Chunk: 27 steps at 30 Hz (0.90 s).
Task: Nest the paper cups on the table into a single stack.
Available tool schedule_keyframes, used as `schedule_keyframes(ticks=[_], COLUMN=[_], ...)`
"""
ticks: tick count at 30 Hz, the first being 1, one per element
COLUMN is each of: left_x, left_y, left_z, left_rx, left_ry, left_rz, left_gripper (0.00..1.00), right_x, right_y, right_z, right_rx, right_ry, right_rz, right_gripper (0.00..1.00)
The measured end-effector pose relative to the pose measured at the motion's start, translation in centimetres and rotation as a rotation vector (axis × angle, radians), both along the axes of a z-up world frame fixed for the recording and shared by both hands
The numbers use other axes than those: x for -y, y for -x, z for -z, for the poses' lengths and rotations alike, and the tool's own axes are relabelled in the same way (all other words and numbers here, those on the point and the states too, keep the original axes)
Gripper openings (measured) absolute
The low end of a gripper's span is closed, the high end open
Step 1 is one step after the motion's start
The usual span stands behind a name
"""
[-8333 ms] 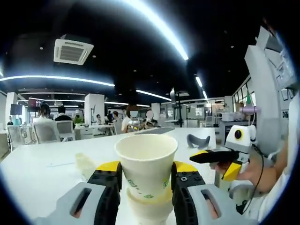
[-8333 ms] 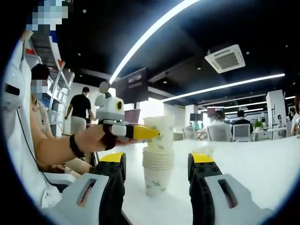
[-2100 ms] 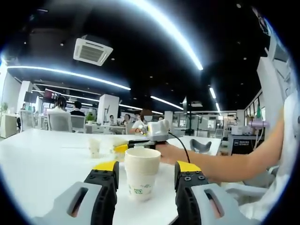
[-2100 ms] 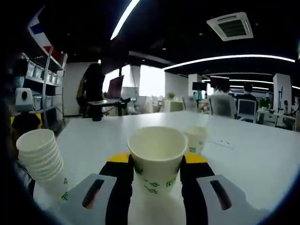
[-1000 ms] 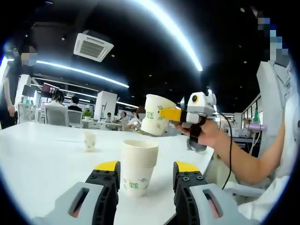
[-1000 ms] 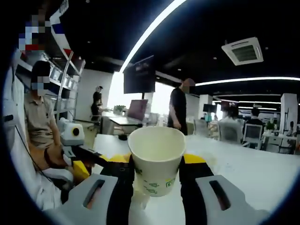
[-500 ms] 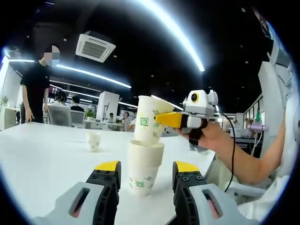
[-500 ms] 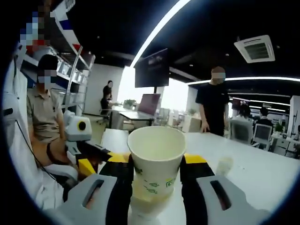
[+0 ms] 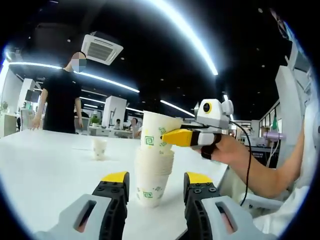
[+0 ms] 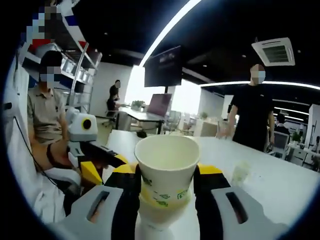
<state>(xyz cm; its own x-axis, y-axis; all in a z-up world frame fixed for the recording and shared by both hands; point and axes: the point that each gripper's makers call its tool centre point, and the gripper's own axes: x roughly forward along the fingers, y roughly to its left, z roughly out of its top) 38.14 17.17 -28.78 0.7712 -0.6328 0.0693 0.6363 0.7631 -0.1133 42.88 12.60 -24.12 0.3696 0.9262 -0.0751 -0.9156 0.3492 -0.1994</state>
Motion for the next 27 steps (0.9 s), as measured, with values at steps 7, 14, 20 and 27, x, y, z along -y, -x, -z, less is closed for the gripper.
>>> schedule_keyframes(ticks=[7, 14, 20, 27], left_x=[0.1, 0.5, 0.5, 0.6], left_y=[0.0, 0.0, 0.0, 0.0], left_z=[0.2, 0.4, 0.6, 0.7], left_rx=[-0.004, -0.007, -0.012, -0.014], left_ry=[-0.002, -0.007, -0.009, -0.013], left_rz=[0.0, 0.004, 0.001, -0.001], left_gripper=[0.46, 0.46, 0.46, 0.46], right_x=[0.2, 0.8, 1.2, 1.0], right_y=[-0.2, -0.5, -0.6, -0.2], right_z=[0.8, 1.3, 1.5, 1.7], right_rx=[0.009, -0.022, -0.097, -0.114], right_ry=[0.014, -0.008, -0.088, -0.1], right_rz=[0.017, 0.023, 0.007, -0.001], right_gripper=[0.52, 0.54, 0.53, 0.49])
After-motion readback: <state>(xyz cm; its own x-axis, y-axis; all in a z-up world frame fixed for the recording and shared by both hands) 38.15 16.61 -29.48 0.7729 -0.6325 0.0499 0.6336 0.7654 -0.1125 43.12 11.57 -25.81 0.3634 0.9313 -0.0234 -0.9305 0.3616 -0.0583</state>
